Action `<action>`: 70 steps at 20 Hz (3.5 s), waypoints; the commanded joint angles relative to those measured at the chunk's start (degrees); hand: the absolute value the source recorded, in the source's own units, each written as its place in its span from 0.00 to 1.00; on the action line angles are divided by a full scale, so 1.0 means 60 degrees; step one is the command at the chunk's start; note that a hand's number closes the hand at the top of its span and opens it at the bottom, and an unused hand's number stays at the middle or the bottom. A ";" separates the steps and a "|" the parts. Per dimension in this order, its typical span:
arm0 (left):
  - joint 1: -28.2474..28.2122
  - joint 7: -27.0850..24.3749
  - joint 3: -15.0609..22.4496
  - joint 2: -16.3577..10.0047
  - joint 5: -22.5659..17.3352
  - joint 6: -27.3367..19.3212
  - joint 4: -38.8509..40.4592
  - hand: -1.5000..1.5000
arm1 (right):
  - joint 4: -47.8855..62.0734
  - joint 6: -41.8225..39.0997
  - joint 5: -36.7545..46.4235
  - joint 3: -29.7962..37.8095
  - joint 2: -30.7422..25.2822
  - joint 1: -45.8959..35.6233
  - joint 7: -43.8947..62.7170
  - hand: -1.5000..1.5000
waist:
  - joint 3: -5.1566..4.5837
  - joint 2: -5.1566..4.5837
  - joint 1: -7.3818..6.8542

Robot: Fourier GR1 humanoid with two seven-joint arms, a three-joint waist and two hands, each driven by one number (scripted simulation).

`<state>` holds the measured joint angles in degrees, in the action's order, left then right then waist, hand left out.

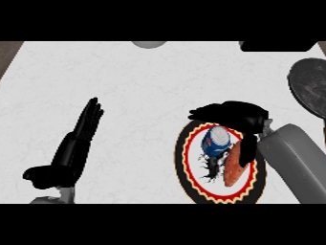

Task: Pick the can from the plate and place it in the pan

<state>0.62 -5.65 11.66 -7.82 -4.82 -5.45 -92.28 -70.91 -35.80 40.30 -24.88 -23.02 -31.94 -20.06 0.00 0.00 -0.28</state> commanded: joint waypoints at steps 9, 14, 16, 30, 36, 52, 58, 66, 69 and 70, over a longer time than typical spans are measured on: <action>0.0478 0.0206 -0.0323 0.0453 0.0429 0.0098 0.0392 0.50 | 0.0698 0.0331 0.1573 0.0396 0.0877 0.0580 -0.0408 0.00 | -0.0001 0.0005 0.0037; 0.0267 0.0079 -0.0168 0.0576 0.0524 0.0126 0.0359 0.50 | 0.2106 0.0992 0.2610 -0.0479 0.1012 0.0233 -0.1251 1.00 | 0.0002 -0.0017 -0.0034; -0.0370 -0.0109 -0.0305 0.0272 0.0361 0.0404 -0.0069 0.50 | 0.2112 0.1164 0.2817 -0.0531 0.1213 -0.0258 -0.1563 1.00 | 0.0002 -0.0012 -0.0087; -0.0187 -0.0054 -0.0277 0.0687 0.0667 0.0336 0.0028 0.50 | 0.2743 0.2974 0.3077 0.1252 0.1609 -0.0649 -0.2339 1.00 | 0.0002 -0.0001 -0.0014; 0.0007 -0.0145 -0.0523 0.0617 0.0596 0.0268 0.0192 0.50 | 0.3629 0.4148 0.2689 0.4579 0.1330 -0.0916 0.3260 1.00 | -0.0023 -0.0018 0.0510; 0.0123 -0.0107 -0.0122 0.0710 0.0831 0.0426 0.0228 0.50 | 0.4301 1.0448 0.5977 0.6277 0.2187 -0.3863 1.2336 1.00 | -0.0003 -0.0084 -0.0256; 0.0796 0.0621 -0.0289 0.0943 0.0753 0.0194 0.0197 0.50 | 0.5317 1.2615 0.5488 0.7154 0.1712 -0.3246 1.1608 1.00 | 0.0011 -0.0086 -0.0137; 0.0468 0.0215 -0.0134 0.1101 0.0786 0.0299 0.0261 0.50 | 0.7120 1.4105 0.5711 0.7760 -0.0037 -0.2998 1.0442 1.00 | 0.0014 -0.0129 -0.0253; 0.0133 0.0236 -0.0155 0.0897 0.0729 0.0459 -0.0083 0.50 | 0.7598 1.4422 0.5883 0.7941 -0.0841 -0.2631 1.0200 1.00 | 0.0018 -0.0131 -0.0294; 0.0627 0.0069 -0.0384 0.0745 0.0697 0.0645 0.0571 0.50 | 0.7732 1.4814 0.5904 0.8023 -0.0978 -0.2506 1.0080 1.00 | 0.0020 -0.0180 -0.0263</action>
<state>3.03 -4.80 9.64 -3.10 -0.71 -2.31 -90.70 -28.33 46.37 74.34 22.12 -24.82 -48.49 40.84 0.10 -0.82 -1.78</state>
